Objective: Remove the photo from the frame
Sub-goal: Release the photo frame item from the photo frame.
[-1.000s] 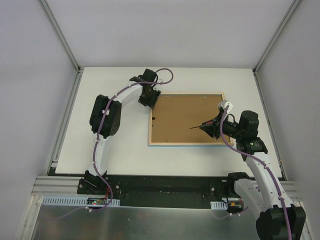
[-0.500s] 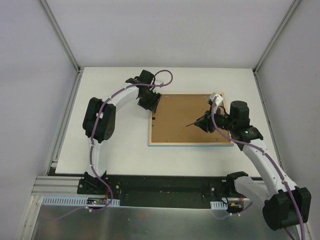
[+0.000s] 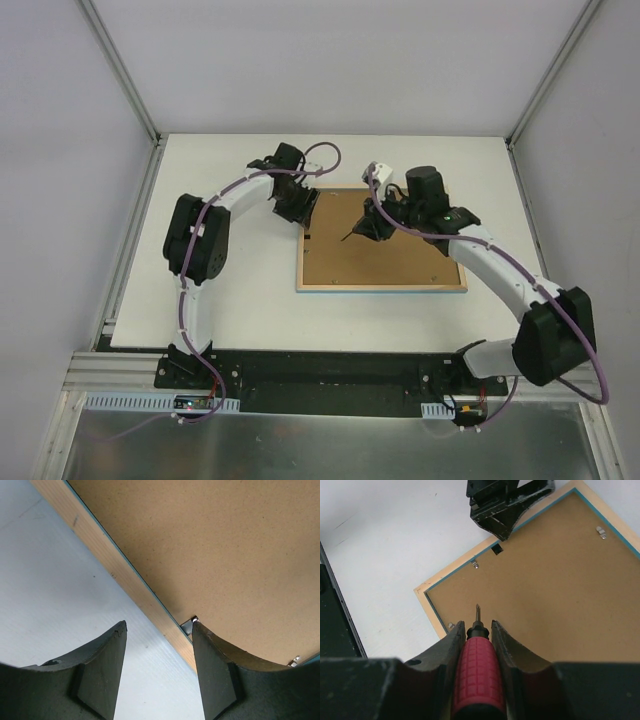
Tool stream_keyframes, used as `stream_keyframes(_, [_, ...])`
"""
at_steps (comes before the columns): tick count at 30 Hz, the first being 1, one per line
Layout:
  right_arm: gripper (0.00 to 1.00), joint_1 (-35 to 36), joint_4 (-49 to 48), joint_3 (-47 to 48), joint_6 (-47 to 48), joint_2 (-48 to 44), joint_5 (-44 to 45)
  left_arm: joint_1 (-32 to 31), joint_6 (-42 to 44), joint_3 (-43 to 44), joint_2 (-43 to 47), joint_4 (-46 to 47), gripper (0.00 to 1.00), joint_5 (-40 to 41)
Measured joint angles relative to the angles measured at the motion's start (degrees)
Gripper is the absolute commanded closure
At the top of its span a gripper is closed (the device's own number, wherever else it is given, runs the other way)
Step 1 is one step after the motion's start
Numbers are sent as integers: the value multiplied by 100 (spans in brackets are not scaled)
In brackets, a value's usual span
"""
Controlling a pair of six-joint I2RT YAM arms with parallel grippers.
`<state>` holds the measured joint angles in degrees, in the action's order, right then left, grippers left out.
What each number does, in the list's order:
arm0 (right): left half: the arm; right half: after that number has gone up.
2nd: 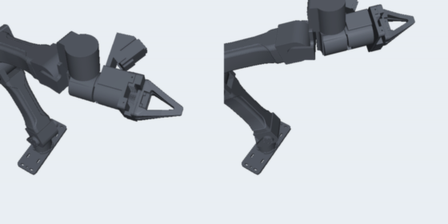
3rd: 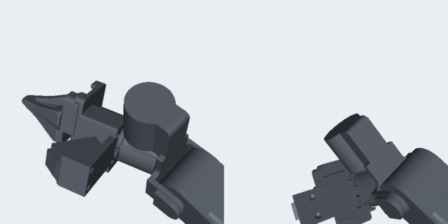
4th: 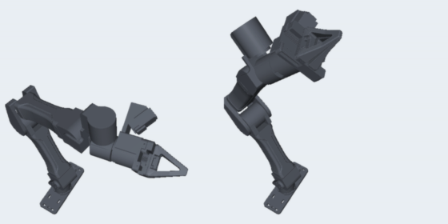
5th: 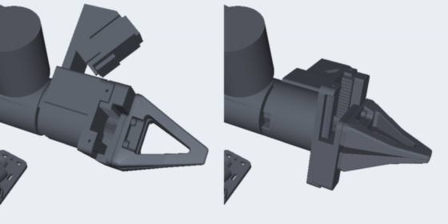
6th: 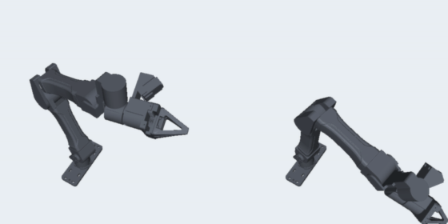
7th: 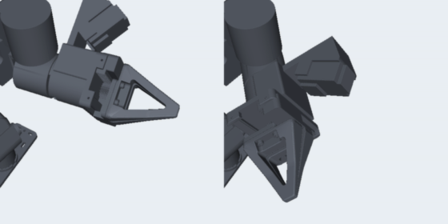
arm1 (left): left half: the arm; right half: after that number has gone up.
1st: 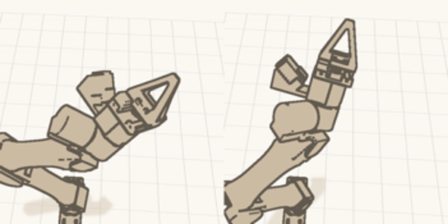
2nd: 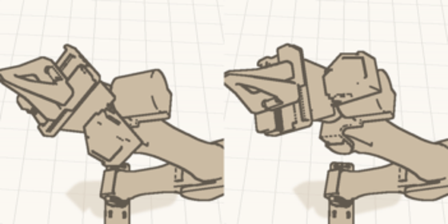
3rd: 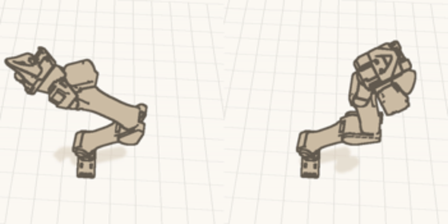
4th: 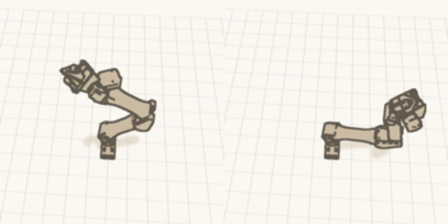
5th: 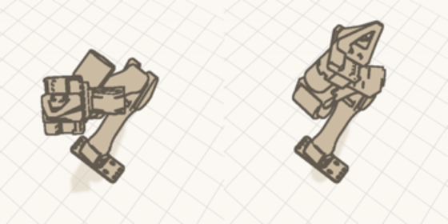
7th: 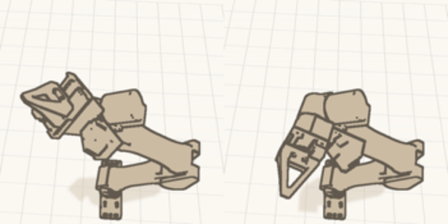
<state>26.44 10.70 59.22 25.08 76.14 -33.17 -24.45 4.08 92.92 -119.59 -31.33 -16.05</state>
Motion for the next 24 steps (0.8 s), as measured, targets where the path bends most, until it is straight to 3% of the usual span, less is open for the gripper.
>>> stream_keyframes(7, [99, 452, -205, 605, -55, 1180, -17, 131, -48, 13, -2, 103, 50, -13])
stream_keyframes(14, [99, 531, -483, 1497, -688, 2365, -90, 243, -46, 289, -168, 125, 53, -94])
stream_keyframes(24, [99, 531, -684, 1639, -1523, 2686, -389, 315, -192, 422, -481, 192, 55, -476])
